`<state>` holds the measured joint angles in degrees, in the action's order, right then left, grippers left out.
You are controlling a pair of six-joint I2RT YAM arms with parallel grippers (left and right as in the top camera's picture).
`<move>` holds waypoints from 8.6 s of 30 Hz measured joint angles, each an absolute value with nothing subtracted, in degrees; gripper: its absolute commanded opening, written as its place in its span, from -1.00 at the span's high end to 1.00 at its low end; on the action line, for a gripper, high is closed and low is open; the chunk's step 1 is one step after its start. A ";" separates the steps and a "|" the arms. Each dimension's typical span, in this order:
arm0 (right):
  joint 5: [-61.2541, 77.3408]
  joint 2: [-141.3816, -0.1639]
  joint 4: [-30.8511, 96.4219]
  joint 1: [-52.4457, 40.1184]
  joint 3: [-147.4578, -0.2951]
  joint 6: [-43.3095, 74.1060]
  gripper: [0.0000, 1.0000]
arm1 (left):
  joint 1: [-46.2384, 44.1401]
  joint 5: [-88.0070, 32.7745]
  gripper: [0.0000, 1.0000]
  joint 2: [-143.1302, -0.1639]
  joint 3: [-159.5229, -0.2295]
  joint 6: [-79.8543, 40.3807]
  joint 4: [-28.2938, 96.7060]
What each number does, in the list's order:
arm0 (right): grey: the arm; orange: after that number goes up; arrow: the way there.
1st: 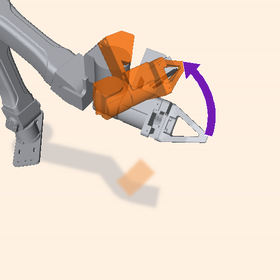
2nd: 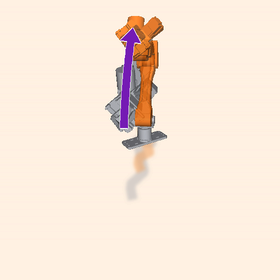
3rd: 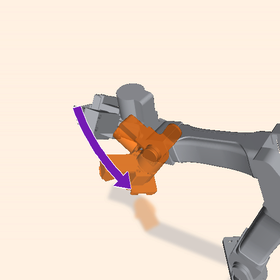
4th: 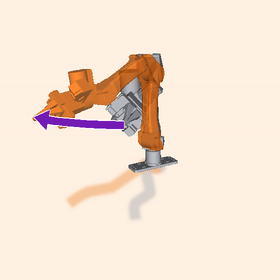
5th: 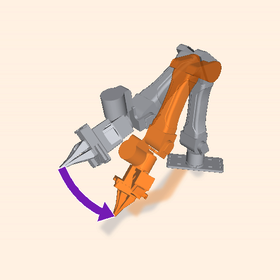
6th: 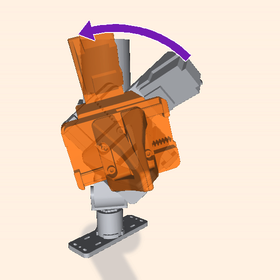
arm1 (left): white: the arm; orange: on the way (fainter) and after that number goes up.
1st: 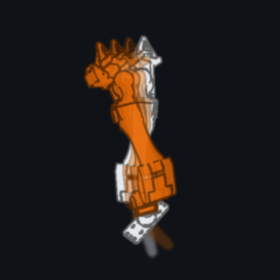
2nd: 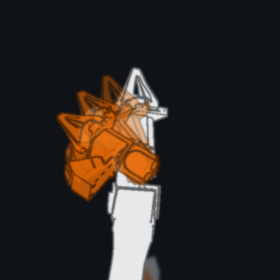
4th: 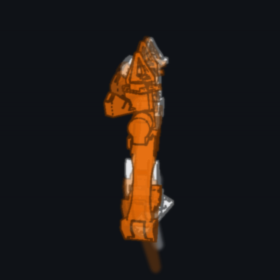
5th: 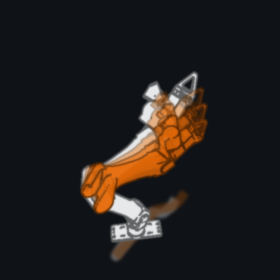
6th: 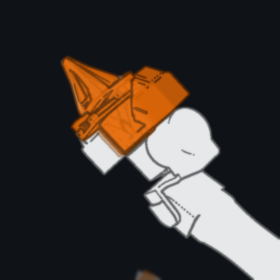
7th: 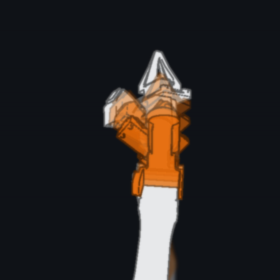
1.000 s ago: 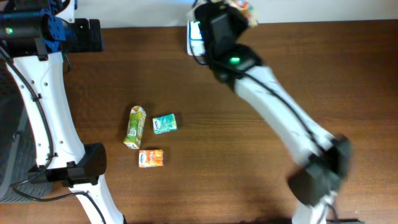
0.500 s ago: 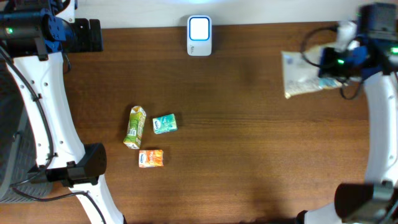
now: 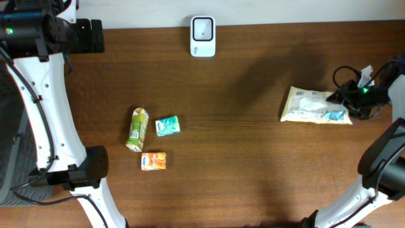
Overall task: Scan the item barcode
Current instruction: 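Lower the bag onto the table at right and release it, then reach the right gripper to the green-white tissue packet and grasp it, then lift the tissue packet and turn it upright with the right gripper, then hold the tissue packet in front of the scanner window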
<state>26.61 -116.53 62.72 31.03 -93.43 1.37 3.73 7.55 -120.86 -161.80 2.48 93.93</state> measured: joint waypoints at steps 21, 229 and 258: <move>25.58 -116.51 65.28 -2.09 -114.69 -1.83 -0.69 | 3.73 7.57 -0.99 -120.86 -161.80 2.50 93.95; -29.78 -137.49 6.55 -27.51 -122.04 -57.84 0.92 | 3.73 7.55 -0.98 -120.86 -161.80 2.48 93.93; -33.91 -143.87 -0.86 -27.51 -122.04 -64.69 0.92 | 3.73 7.55 -0.99 -120.86 -161.80 2.50 93.93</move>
